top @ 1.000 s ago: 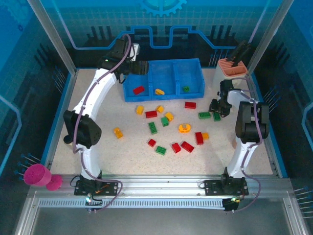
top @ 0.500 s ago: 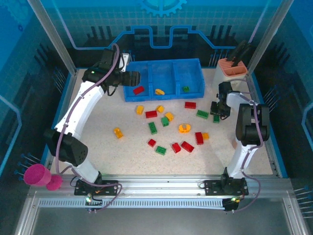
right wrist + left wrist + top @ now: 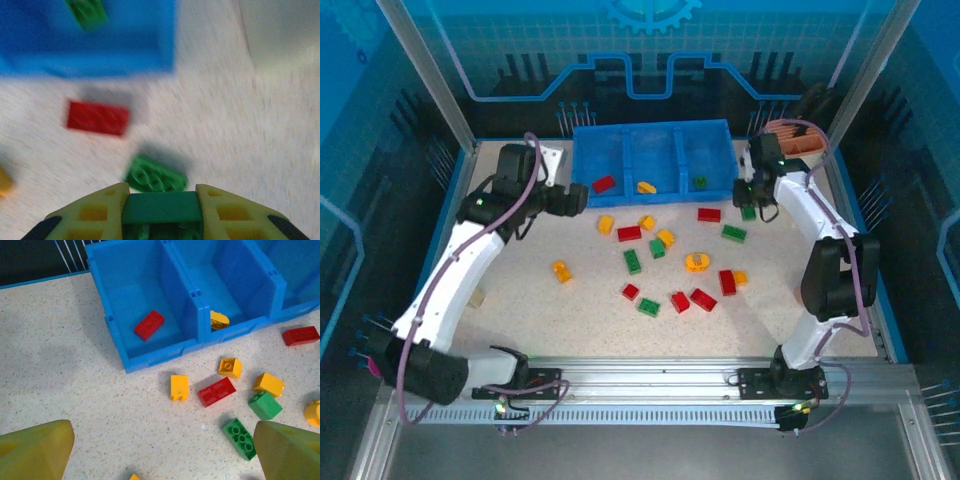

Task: Sort the legos into containers by color
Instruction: Place the lego in the container.

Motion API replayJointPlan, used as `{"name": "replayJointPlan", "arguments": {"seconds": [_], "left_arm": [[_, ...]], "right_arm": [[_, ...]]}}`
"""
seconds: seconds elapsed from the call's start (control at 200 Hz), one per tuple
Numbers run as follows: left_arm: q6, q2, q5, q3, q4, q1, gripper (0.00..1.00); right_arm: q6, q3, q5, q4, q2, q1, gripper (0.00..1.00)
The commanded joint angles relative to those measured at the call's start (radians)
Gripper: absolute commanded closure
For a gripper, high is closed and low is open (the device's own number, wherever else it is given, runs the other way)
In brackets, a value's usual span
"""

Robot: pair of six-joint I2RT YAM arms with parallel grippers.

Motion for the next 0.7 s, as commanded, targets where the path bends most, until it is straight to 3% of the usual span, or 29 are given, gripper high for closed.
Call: {"name": "replayJointPlan", "arguments": {"seconds": [0.0, 0.195, 0.46, 0.696], "left_arm": [[0.071, -0.076, -0.038, -0.086, 0.148, 0.01, 0.05], [0.117, -0.181, -0.047, -0.163, 0.21, 0.01, 0.03], [0.157, -0.289, -0.05, -0.231, 0.247, 0.01, 0.01], [0.174, -0.325, -0.032, -0.231, 0.201, 0.01, 0.02]], "right_arm": [[-0.091, 0.138, 0.065, 0.003, 0.082, 0.05, 0.76], [-0.195, 0.478, 0.186, 0.016, 0.317, 0.107, 0.77], [-0.228, 0.901, 0.173, -0.094, 0.667, 0.104, 0.75], [-0.238, 1.028, 0.126, -0.075, 0.81, 0.098, 0.71]]}}
